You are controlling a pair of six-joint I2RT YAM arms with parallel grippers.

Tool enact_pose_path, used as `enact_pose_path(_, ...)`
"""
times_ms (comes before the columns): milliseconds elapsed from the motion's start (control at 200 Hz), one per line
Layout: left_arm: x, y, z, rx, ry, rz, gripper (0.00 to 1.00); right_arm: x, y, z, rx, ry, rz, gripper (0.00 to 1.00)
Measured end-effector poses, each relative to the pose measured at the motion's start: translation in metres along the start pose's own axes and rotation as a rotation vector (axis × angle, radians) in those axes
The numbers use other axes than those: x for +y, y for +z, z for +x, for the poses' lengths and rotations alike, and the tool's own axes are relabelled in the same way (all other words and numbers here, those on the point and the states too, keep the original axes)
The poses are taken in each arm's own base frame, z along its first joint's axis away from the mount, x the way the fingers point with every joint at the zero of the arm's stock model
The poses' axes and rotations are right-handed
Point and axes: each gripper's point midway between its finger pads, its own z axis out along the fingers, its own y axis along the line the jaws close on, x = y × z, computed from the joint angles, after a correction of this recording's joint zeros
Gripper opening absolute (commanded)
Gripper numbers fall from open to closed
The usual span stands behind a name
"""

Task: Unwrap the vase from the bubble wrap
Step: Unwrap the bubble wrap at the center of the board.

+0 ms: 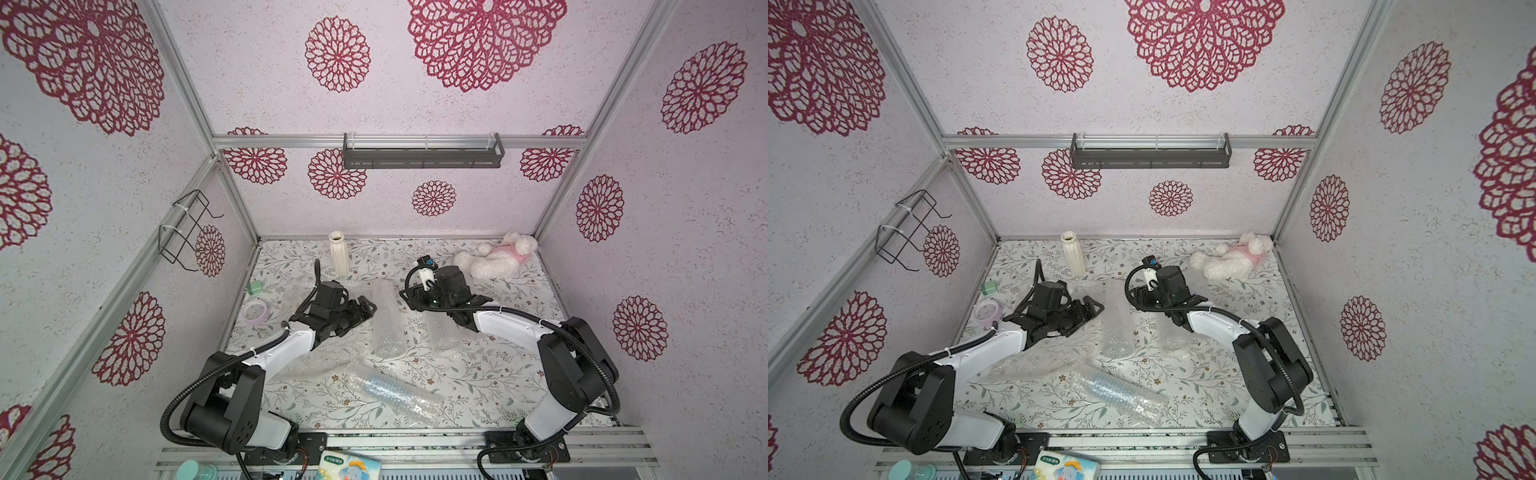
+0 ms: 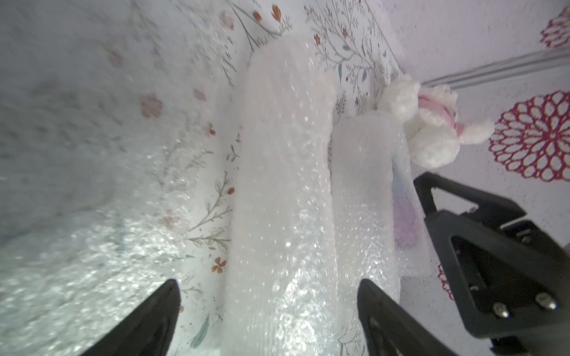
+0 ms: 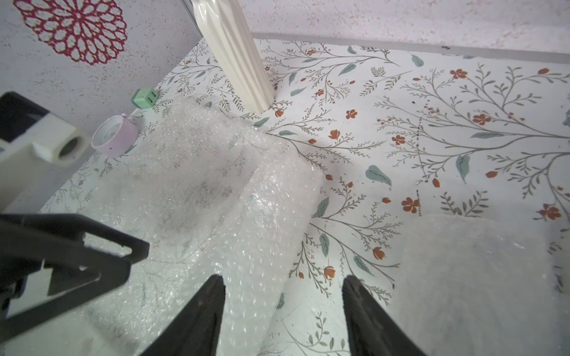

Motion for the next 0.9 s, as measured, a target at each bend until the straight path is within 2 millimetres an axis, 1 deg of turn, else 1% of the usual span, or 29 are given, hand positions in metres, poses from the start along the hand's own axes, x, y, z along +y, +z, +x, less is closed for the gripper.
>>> enact_pose_path(30,0.004,0.000,-0.004,-0.003,-0.008,-0.016,0.84,0.000,0.000,-0.001,-0.003,0.000,0.000,0.63)
enact_pose_path(85,0.008,0.002,-0.006,0.010,-0.011,-0.046,0.80,0.000,0.000,-0.002,-0.006,-0.001,0.001,0.63)
enact_pose_path(130,0.009,0.006,-0.004,0.029,-0.005,-0.064,0.75,0.000,0.000,-0.003,-0.007,-0.001,0.003,0.63)
enact_pose_path(180,0.010,0.010,0.001,0.050,0.008,-0.091,0.67,-0.001,0.000,-0.003,-0.008,-0.001,0.007,0.63)
enact_pose_path(270,0.006,0.019,0.010,0.091,0.048,-0.147,0.55,-0.002,-0.005,-0.004,-0.017,-0.001,0.020,0.63)
enact_pose_path(330,-0.001,0.025,0.015,0.113,0.084,-0.181,0.50,-0.002,-0.011,-0.005,-0.028,-0.003,0.026,0.63)
enact_pose_path(360,-0.003,0.027,0.017,0.119,0.098,-0.192,0.46,-0.002,-0.014,-0.006,-0.033,-0.004,0.028,0.63)
enact_pose_path(425,-0.007,0.032,0.023,0.136,0.120,-0.207,0.40,-0.001,-0.021,-0.011,-0.050,-0.006,0.036,0.63)
enact_pose_path(490,-0.007,0.036,0.029,0.153,0.130,-0.219,0.30,0.000,-0.025,-0.015,-0.065,-0.008,0.039,0.63)
enact_pose_path(580,-0.014,0.040,0.031,0.156,0.134,-0.202,0.27,-0.001,-0.029,-0.019,-0.079,-0.010,0.047,0.63)
enact_pose_path(700,-0.027,0.047,0.032,0.152,0.125,-0.147,0.27,-0.003,-0.036,-0.016,-0.084,-0.010,0.065,0.63)
enact_pose_path(761,-0.035,0.052,0.036,0.153,0.120,-0.107,0.28,-0.004,-0.038,-0.015,-0.085,-0.009,0.070,0.63)
enact_pose_path(901,-0.063,0.060,0.044,0.149,0.105,0.022,0.30,-0.007,-0.043,-0.013,-0.085,-0.007,0.089,0.63)
